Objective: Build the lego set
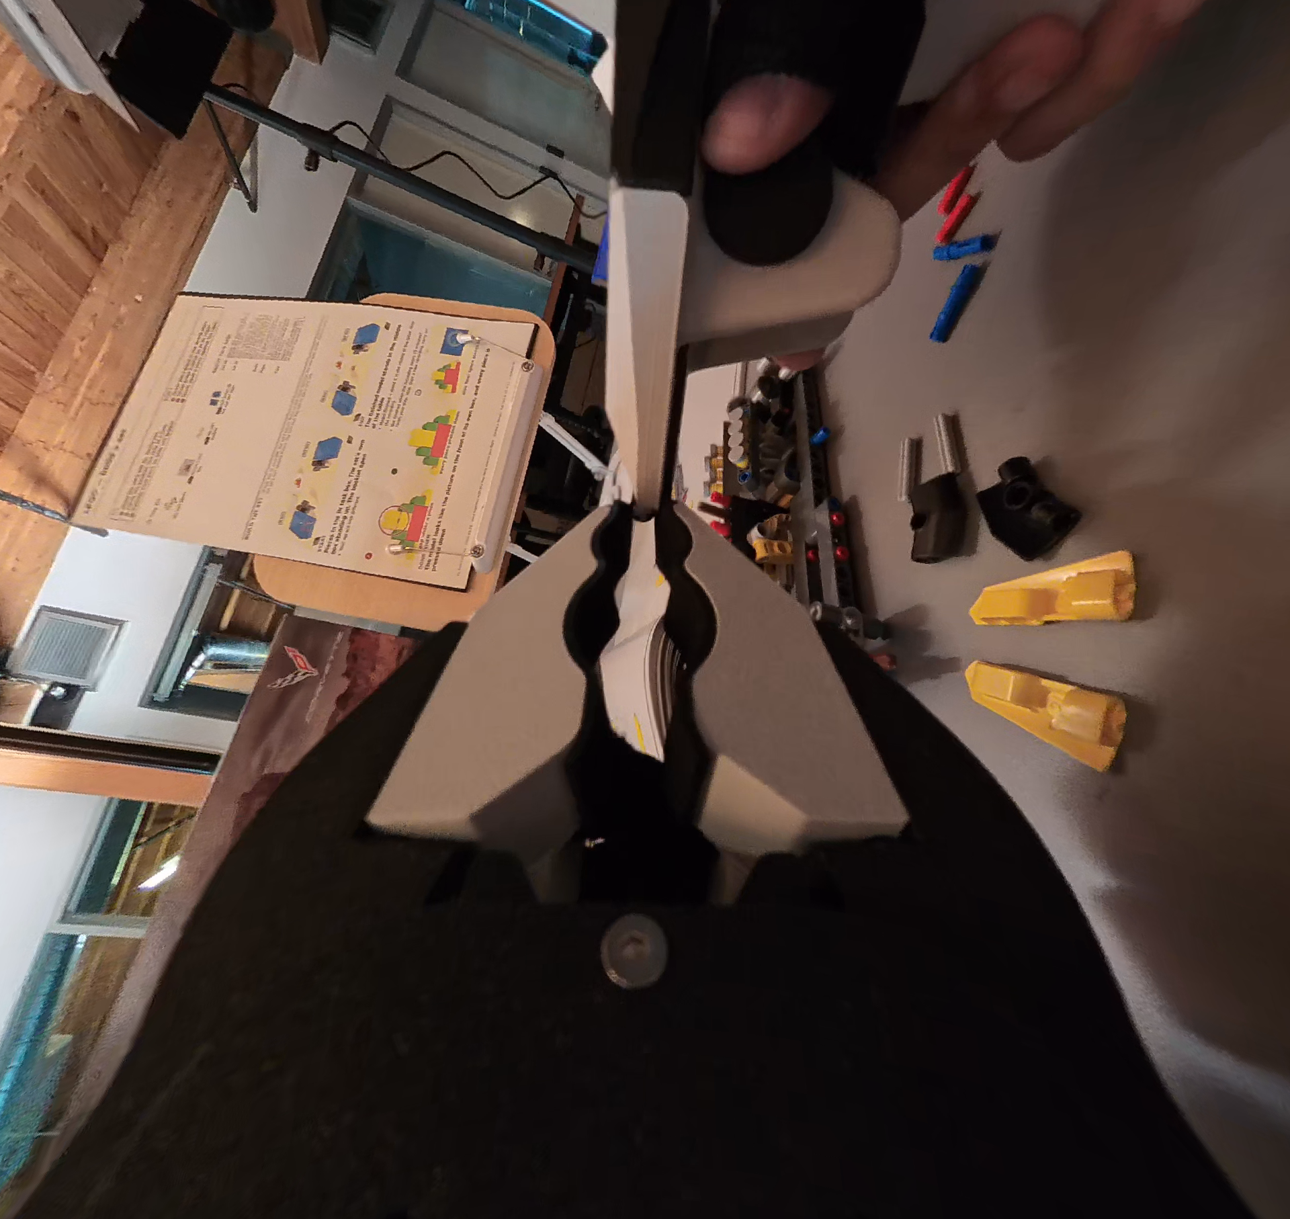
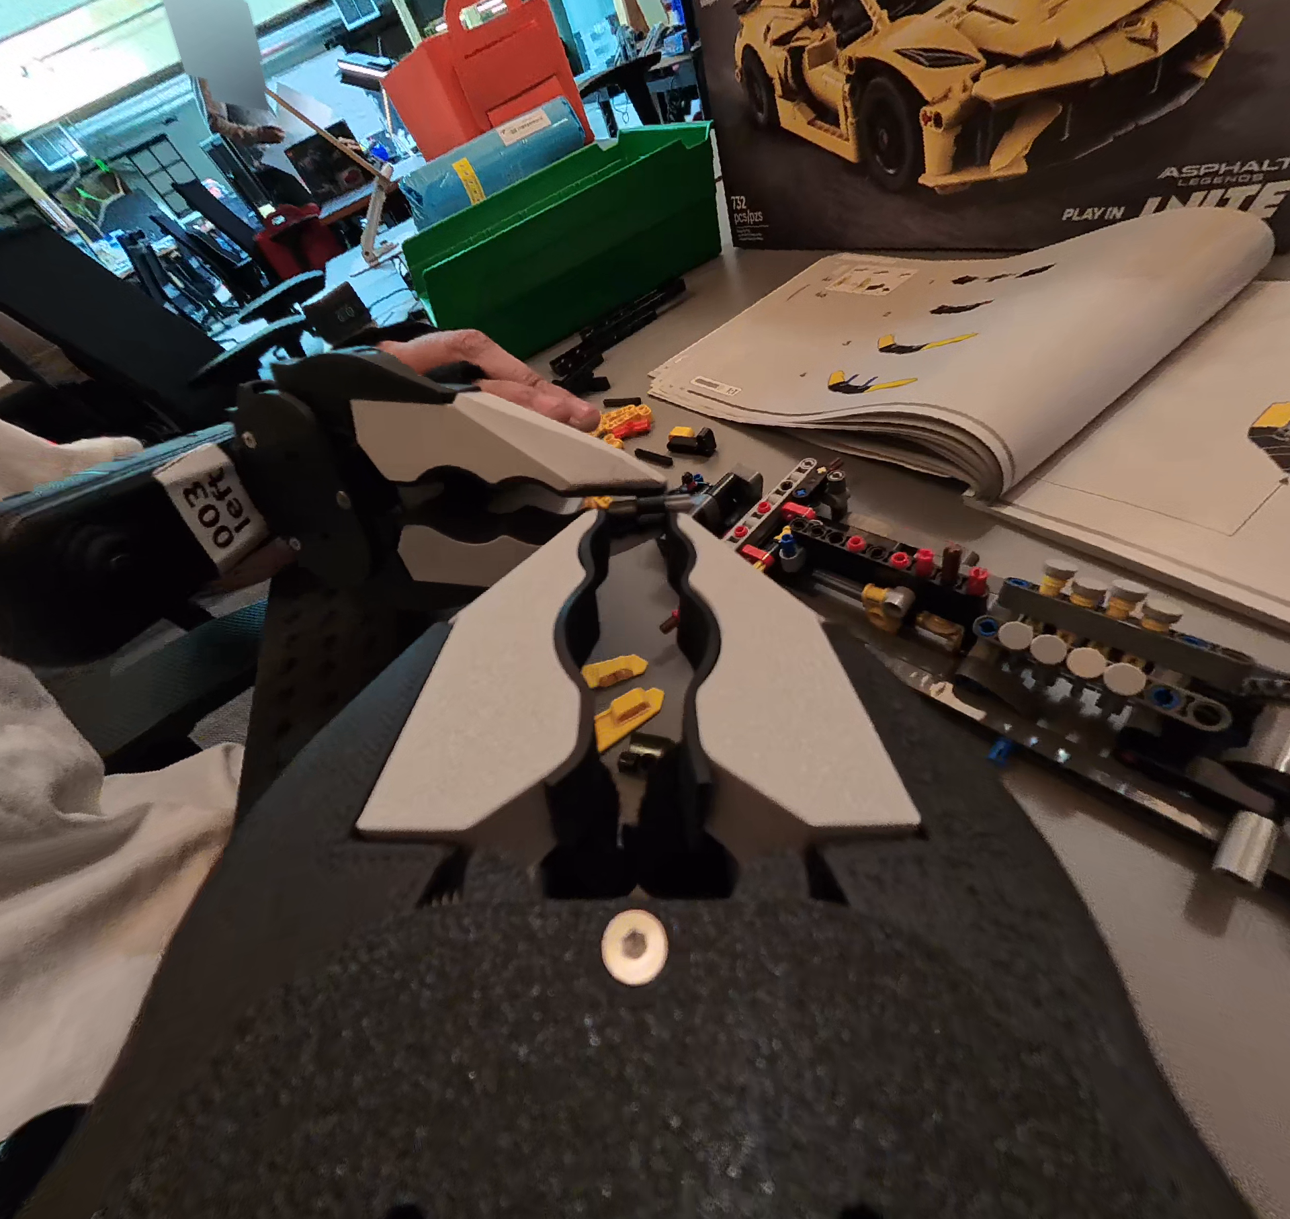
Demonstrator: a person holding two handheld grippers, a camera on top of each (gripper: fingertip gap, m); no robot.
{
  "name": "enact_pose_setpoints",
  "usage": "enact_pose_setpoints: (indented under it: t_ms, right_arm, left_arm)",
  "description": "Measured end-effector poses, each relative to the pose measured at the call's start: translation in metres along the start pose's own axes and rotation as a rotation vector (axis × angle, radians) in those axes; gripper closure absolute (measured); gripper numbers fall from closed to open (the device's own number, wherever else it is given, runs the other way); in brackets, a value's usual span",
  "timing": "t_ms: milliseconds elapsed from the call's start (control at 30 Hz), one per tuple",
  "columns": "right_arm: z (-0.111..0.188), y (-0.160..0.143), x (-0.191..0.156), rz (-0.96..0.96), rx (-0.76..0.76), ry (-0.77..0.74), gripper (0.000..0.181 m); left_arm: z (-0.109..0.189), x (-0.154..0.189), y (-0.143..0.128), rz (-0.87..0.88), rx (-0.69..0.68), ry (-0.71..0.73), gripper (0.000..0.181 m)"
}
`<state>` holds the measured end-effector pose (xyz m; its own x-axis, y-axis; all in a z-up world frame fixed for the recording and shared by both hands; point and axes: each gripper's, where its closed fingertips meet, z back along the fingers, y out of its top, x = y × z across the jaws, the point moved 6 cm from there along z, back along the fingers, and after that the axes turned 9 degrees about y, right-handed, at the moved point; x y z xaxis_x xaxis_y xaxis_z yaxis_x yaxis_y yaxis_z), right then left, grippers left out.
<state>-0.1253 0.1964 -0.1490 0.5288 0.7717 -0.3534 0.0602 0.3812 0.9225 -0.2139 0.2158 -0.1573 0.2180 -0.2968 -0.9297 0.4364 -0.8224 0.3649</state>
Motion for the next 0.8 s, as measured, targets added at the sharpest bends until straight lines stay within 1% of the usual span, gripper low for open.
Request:
enact_pose_setpoints:
  t_ms: [133,267,333,400,600,667,800]
  right_arm:
    - [0.0074,0.0061,0.0007,0.031,0.051,-0.021,0.169]
    - [0.0041,0.0041,0.0012,0.021,0.033,-0.015,0.168]
    - [0.0052,0.0058,0.0001,0.032,0.047,-0.017,0.170]
    - [0.0041,0.0036,-0.0006,0.022,0.030,-0.006,0.174]
    - [0.0039,0.0025,-0.0003,0.022,0.018,-0.010,0.175]
    - [0.0041,0.0021,0.0001,0.010,0.015,-0.003,0.175]
    - [0.0060,0.0019,0.0015,-0.033,0.017,0.026,0.175]
  left_arm:
    - [-0.0002,-0.0069,-0.0046,0.074,-0.017,0.004,0.176]
    - [0.0006,-0.0060,-0.0024,0.059,-0.007,0.005,0.176]
    - [0.0009,-0.0048,0.0003,0.053,0.003,0.002,0.176]
    - [0.0009,-0.0042,0.0018,0.053,0.008,-0.001,0.176]
    - [0.0010,-0.0028,0.0023,0.046,0.011,-0.003,0.176]
    - [0.0010,-0.0026,0.0025,0.072,0.009,-0.010,0.176]
    - [0.0006,-0.0024,0.0036,0.195,0.002,-0.061,0.176]
